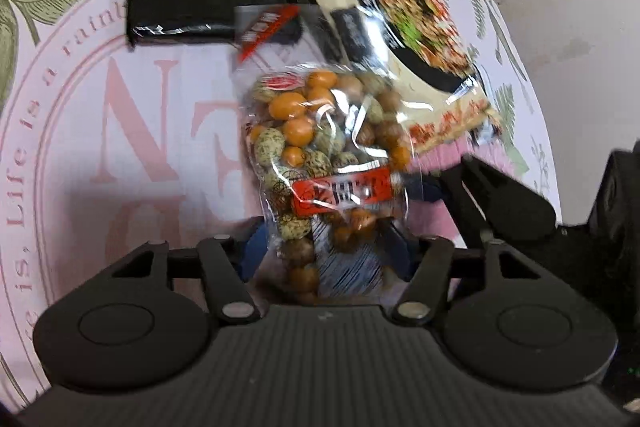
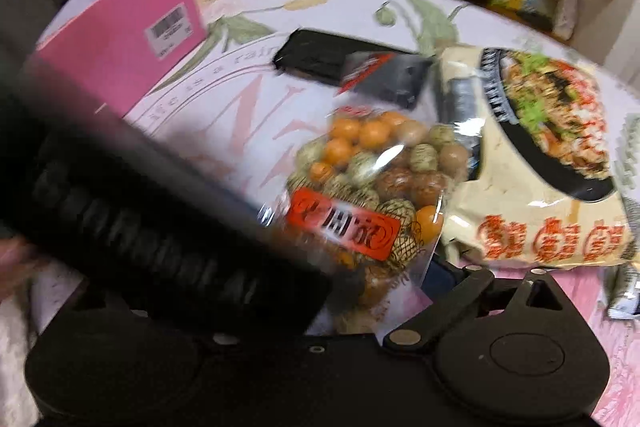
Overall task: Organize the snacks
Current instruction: 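Grasp the second clear peanut bag with the left gripper, then carry the peanut bag into the pink box and open the left gripper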
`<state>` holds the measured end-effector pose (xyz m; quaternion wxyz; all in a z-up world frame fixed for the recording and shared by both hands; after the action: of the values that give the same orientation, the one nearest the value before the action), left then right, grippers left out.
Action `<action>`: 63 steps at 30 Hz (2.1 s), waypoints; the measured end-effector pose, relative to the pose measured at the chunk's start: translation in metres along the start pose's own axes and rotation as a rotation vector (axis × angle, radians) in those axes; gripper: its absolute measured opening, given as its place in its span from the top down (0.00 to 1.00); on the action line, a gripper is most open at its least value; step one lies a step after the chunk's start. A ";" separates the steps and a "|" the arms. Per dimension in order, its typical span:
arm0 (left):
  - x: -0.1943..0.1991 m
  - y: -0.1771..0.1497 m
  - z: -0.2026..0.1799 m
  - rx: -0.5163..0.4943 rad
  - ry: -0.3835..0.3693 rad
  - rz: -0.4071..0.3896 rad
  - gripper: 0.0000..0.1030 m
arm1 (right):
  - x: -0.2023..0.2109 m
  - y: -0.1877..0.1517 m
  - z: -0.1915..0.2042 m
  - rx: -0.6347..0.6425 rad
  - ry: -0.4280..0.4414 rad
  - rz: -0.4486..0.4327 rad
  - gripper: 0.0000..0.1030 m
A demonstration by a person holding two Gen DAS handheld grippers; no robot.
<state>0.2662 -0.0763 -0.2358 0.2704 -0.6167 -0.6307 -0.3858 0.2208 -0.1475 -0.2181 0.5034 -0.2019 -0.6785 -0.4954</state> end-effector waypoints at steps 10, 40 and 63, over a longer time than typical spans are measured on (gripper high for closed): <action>0.015 -0.017 -0.010 -0.017 0.042 -0.016 0.49 | 0.025 -0.004 0.013 0.022 0.030 -0.017 0.18; 0.188 -0.088 -0.010 0.012 0.098 -0.143 0.47 | 0.140 0.042 0.118 0.268 0.112 -0.172 0.18; 0.283 -0.008 0.171 0.352 0.120 -0.298 0.45 | 0.065 0.185 0.229 0.681 0.227 -0.243 0.20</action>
<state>0.2555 0.2249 -0.1009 0.3508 -0.4364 -0.7550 -0.3413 0.2266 0.1172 -0.0743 0.5513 0.1151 -0.7631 -0.3170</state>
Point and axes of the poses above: each gripper's, at about its wrist camera, not at the fingertips, and x roughly against the way its jaws point, z to its left, y to its top, the point moved 3 cm from there along -x, roughly the way its jaws point, and after that the axes turned 8 degrees about x, right-handed, at the moved point
